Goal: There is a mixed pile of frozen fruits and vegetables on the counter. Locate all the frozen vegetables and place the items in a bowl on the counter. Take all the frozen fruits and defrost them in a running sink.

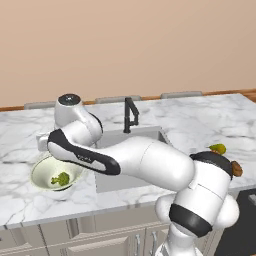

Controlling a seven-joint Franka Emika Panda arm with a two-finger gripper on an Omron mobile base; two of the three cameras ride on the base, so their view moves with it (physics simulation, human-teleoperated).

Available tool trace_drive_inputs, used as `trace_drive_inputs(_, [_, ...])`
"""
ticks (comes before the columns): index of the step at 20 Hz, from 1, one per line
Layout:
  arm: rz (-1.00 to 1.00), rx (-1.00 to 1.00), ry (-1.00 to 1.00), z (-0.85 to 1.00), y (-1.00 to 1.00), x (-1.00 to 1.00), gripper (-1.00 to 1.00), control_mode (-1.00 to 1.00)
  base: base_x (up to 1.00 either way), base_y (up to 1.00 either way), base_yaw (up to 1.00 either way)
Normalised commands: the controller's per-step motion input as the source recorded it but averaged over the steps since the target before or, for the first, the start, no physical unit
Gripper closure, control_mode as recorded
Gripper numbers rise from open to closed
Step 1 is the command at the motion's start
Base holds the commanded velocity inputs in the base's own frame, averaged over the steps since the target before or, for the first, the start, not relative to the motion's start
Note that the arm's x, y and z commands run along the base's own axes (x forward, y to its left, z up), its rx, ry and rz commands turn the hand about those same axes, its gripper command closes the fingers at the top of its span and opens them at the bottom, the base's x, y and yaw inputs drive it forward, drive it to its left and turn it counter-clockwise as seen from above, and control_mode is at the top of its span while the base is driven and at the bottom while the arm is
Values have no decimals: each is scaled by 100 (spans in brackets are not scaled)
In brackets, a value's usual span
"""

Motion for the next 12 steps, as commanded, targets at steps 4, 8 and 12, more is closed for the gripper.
trace_drive_inputs(4, [-2,0,8,0,-99,-18,-100,-100,0,0,0])
trace_drive_inputs(8, [-3,0,5,0,-100,-26,-100,-100,0,0,0])
trace_drive_inputs(12, [-3,0,3,0,-99,-17,-100,-100,0,0,0])
